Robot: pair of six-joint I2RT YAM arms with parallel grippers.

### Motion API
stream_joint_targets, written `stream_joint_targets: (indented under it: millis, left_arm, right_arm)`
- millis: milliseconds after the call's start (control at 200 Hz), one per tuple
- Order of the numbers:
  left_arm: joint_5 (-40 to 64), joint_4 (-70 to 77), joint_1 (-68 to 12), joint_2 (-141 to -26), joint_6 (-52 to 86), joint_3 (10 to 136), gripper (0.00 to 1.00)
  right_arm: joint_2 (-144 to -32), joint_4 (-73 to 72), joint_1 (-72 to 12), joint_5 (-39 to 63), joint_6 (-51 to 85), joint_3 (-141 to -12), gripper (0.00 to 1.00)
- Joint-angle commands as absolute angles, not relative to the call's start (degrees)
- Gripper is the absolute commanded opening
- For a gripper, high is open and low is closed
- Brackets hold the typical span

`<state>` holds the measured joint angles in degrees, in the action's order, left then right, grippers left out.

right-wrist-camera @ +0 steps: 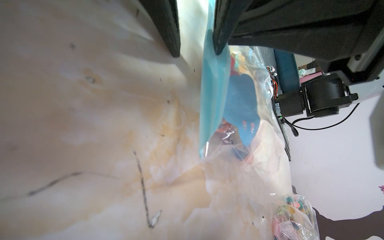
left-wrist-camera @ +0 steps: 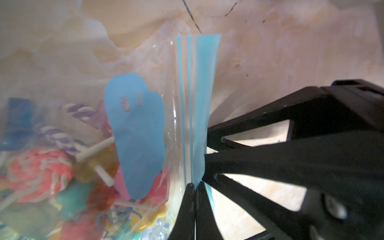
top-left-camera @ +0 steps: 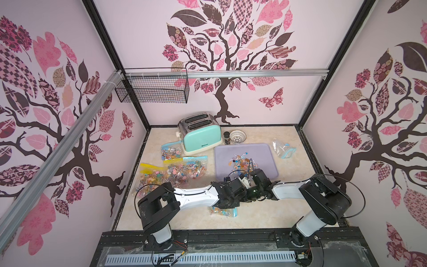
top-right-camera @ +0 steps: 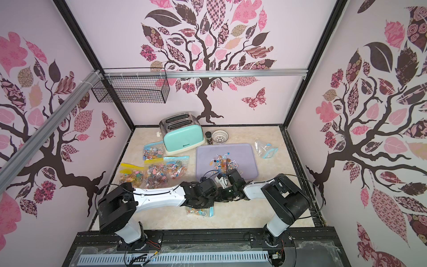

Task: Pour candies out of the ziploc bag
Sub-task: Open the ziploc bag at the center of the board.

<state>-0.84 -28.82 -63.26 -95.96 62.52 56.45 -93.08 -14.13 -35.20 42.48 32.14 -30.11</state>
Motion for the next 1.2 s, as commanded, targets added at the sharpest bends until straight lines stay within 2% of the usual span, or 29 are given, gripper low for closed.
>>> stream_joint_targets:
  millis: [0,325,415,530,825,1010,1190]
  left_arm:
    - [-1.48,-28.58,-63.51,-94.58,61.82,56.37,0.0]
    - [-1.74,-28.58,-63.53,-94.39,62.15,56.03,0.0]
    - [-2.02,-28.73,-63.47,-94.07,62.22,55.91,0.0]
    - [-2.78,-29.39,-63.54,-93.5,62.51,55.85,0.0]
    - [-3.85,-31.2,-63.5,-93.74,63.07,55.62,0.0]
    - [-3.14,-30.85,-63.52,-94.38,62.58,55.94,0.23]
    - [-2.49,-30.89,-63.54,-95.99,62.25,56.56,0.27]
  right_arm:
    - [-94.89,-13.75,-35.88,41.89,32.03,-31.59,0.28]
    - [-95.78,-15.02,-36.88,43.07,32.7,-32.14,0.21]
    - [-96.45,-15.61,-37.15,43.42,32.94,-32.0,0.15]
    - [-97.16,-17.53,-37.38,44.46,33.72,-31.51,0.0]
    - [-94.37,-17.02,-37.44,44.3,33.87,-30.76,0.0]
    - [-92.14,-16.28,-37.44,43.92,33.96,-30.21,0.0]
    - [-91.41,-15.99,-37.43,43.69,33.99,-30.04,0.0]
